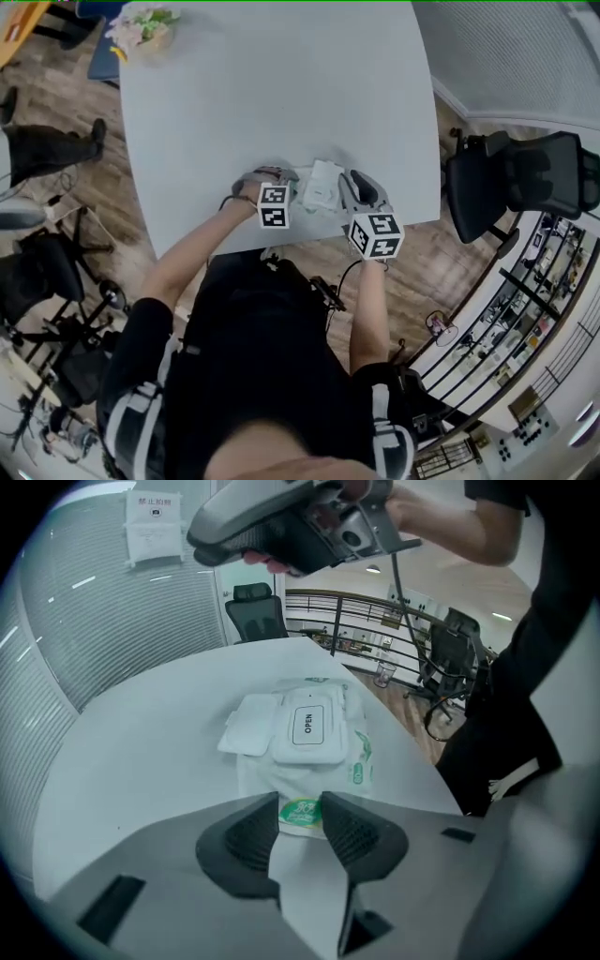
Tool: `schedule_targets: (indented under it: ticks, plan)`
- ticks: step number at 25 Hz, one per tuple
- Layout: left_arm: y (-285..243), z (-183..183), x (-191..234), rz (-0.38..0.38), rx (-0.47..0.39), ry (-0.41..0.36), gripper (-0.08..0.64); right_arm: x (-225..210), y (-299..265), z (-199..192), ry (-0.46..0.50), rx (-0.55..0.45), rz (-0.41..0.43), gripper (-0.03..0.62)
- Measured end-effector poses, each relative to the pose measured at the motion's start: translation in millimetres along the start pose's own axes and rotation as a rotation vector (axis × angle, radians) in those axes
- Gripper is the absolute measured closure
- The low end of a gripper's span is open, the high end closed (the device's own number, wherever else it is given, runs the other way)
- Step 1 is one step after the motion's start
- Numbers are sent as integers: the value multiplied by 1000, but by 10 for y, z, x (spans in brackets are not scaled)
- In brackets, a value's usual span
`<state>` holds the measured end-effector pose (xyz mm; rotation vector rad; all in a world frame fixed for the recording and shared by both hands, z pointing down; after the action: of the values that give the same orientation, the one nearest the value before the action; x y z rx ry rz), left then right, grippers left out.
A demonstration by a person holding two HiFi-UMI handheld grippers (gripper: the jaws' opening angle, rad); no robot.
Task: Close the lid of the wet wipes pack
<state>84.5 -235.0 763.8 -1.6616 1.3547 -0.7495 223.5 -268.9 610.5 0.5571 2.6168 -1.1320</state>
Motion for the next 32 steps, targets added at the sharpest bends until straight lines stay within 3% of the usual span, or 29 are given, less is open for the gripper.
schedule_targets:
  ticks: [9,16,24,32]
  plan:
    - [43,-33,18,-54,29,-11,402,-237,-808,-215,232,451,185,468]
    - [-3,23,62,-78,19,-11,402,-458,-1174,-476,313,690,248,456]
    - [57,38,-4,-68,22,-17,402,-466,-1304,-668,312,820,307,459]
    - [28,3,16,-63,20,-8,402,-412,-1158,-498,323,746,289,522]
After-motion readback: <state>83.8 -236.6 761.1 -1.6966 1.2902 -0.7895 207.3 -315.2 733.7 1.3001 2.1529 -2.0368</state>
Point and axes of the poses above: the fingertips, and each gripper's own axes: y backward along the fingers, x to its left, z out of its top, the point moved 6 cm from there along y, backward along the fingers, and after that the axes turned 9 degrees about -y, right-handed, at the moved point
